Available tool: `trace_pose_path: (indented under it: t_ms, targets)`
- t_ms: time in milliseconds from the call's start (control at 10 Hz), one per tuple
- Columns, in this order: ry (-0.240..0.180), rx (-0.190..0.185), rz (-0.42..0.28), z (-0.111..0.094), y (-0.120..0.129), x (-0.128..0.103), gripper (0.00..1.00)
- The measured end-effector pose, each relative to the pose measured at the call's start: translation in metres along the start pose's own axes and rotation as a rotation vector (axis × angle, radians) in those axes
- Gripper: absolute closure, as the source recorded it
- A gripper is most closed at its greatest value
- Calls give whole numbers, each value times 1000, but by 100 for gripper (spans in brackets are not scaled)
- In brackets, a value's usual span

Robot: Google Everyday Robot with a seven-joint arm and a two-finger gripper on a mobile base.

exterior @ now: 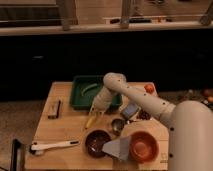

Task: Place banana in table surface

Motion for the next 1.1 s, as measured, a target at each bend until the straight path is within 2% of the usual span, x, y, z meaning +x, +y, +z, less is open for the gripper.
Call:
trace_pose_path:
  t_ms: [600, 1100]
  targets:
    - [1, -6, -5, 2, -5, -1, 22]
    - [0, -4, -11, 1, -7, -1, 20]
